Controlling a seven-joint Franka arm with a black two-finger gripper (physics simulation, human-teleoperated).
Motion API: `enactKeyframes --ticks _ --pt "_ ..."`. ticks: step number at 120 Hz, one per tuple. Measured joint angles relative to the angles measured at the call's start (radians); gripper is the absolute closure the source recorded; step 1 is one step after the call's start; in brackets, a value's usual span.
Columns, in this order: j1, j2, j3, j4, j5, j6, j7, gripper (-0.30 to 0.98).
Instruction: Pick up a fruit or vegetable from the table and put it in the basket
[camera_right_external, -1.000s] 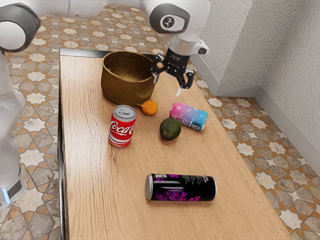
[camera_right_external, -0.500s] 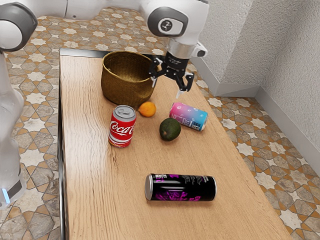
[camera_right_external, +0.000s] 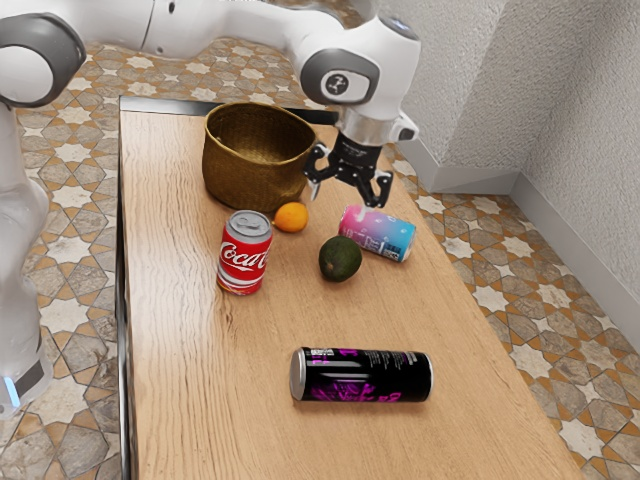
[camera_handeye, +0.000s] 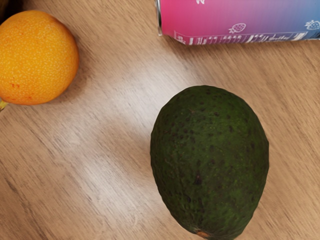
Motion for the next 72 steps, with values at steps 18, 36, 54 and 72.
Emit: enactKeyframes --ticks 18,36,54,72 --pt "-0.027 0.000 0.000 -0.025 -0.011 0.027 -0.003 0.00" --pt "-0.042 0.002 0.009 -0.043 -0.022 0.044 -0.004 0.00" --pt "-0.013 0.010 0.014 -0.062 -0.038 0.061 0.002 0.00" --pt "0.023 0.015 0.015 -0.078 -0.048 0.080 0.008 0.00"
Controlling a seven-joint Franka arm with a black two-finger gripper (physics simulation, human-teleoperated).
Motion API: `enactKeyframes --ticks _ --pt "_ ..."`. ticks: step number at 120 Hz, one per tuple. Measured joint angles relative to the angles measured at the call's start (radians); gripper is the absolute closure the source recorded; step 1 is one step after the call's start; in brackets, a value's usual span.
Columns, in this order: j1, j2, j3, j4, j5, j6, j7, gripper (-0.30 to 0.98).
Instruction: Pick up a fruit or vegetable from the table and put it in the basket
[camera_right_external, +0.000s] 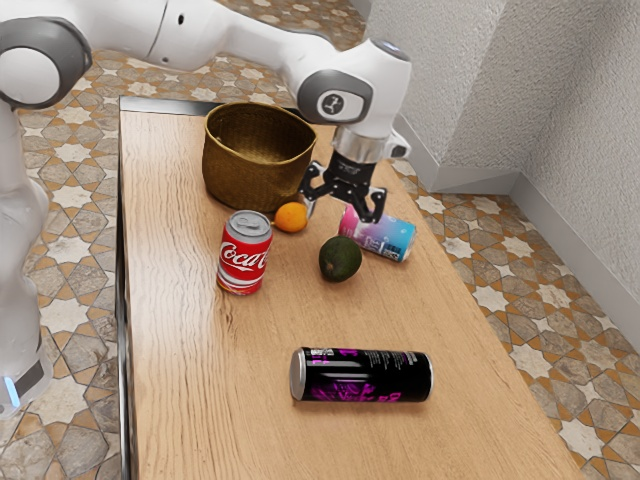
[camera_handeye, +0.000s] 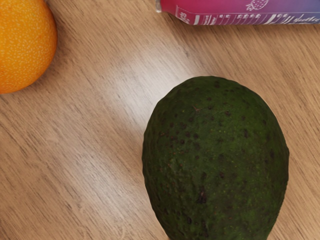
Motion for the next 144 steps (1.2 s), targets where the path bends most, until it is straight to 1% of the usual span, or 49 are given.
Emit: enactKeyframes --ticks 30,54,123,144 --pt "0.017 0.006 0.000 -0.016 -0.011 0.027 0.009 0.00" --pt "0.002 0.013 0.000 -0.017 -0.013 0.048 0.016 0.00" --pt "-0.038 0.045 0.006 -0.018 -0.045 0.074 0.041 0.00" --pt "-0.013 0.057 0.011 -0.024 -0.048 0.081 0.050 0.00"
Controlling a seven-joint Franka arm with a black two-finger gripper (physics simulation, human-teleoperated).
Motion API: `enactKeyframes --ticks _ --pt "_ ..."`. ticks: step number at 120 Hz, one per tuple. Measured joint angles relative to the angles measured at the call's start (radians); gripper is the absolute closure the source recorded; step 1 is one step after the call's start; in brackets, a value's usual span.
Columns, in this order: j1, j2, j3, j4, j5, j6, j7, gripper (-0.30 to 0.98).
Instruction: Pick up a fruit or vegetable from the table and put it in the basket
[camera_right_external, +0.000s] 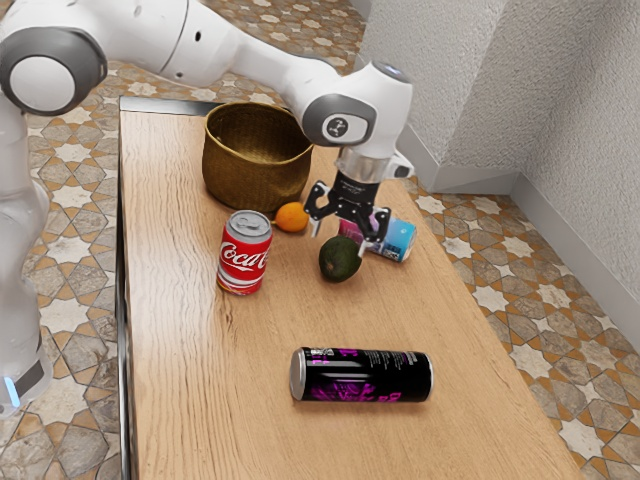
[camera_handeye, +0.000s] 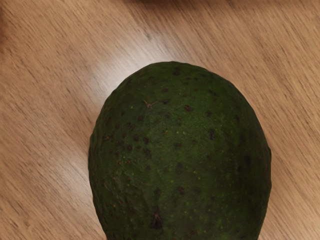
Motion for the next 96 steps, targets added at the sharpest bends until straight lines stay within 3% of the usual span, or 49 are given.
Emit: enactKeyframes --ticks 32,38,72,96 --pt "0.074 0.015 -0.015 0.000 -0.011 0.022 0.017 0.00" --pt "0.032 0.016 0.030 0.000 -0.014 0.024 0.021 0.00" --pt "0.081 0.019 -0.043 0.001 -0.025 0.034 0.041 0.00" --pt "0.027 0.023 0.020 0.004 -0.030 0.036 0.053 0.00"
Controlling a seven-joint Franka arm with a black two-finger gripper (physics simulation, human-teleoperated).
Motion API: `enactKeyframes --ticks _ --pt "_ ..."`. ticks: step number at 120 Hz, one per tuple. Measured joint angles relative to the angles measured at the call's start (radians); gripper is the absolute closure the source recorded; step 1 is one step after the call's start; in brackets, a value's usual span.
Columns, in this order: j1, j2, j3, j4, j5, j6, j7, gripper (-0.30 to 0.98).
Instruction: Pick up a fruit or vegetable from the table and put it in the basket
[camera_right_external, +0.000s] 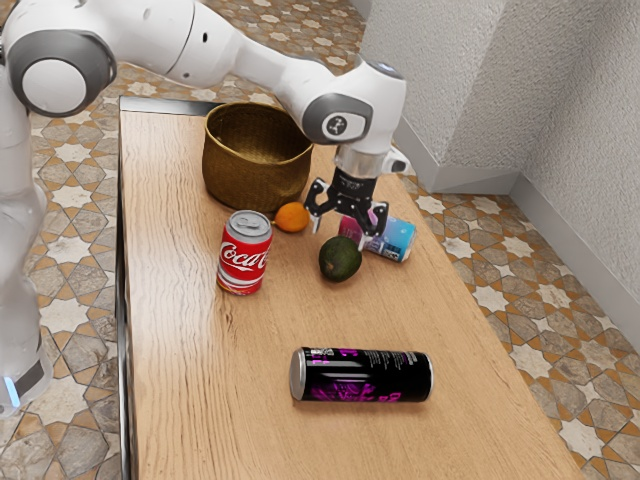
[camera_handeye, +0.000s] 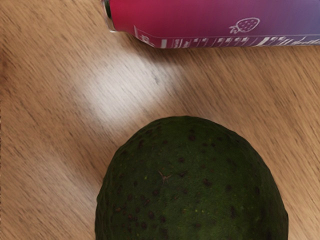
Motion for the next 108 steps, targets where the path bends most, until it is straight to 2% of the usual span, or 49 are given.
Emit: enactKeyframes --ticks 6,17,28,52,108 --pt "0.007 0.001 -0.003 0.001 -0.001 0.000 0.003 0.00" --pt "0.169 0.011 -0.166 0.009 -0.003 0.001 0.009 0.00" --pt "0.203 0.012 -0.207 0.011 -0.004 0.001 0.015 0.00" --pt "0.092 0.015 -0.121 0.008 -0.006 0.002 0.024 0.00" --pt "0.096 0.036 -0.113 0.004 -0.021 0.016 0.038 0.00"
